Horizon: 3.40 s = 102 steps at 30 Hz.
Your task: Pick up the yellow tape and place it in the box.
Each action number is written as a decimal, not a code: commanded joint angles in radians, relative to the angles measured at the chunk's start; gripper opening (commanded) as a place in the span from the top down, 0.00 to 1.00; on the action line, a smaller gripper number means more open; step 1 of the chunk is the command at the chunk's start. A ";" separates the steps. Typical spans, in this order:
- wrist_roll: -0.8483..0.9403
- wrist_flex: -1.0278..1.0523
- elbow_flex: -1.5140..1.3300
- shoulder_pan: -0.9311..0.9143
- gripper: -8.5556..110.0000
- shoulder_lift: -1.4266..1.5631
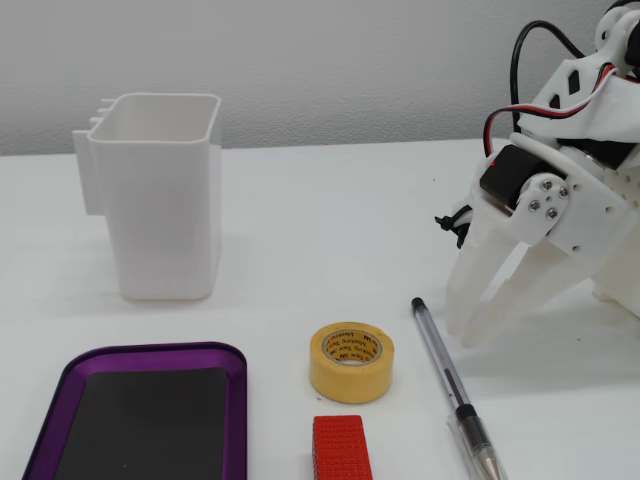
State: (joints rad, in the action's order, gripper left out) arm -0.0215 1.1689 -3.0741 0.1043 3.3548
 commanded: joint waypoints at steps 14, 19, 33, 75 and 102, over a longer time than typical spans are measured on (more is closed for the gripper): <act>0.066 -0.087 -0.003 -0.048 0.93 0.084; 0.282 -0.236 0.101 -0.176 0.92 0.064; 0.334 -0.071 0.775 -0.184 0.82 -0.838; 0.367 -0.356 0.767 -0.060 0.90 -1.437; 0.291 -0.491 1.328 0.094 0.93 -1.621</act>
State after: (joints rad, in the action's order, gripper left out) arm 0.2746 0.7271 -1.8040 0.1887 1.7825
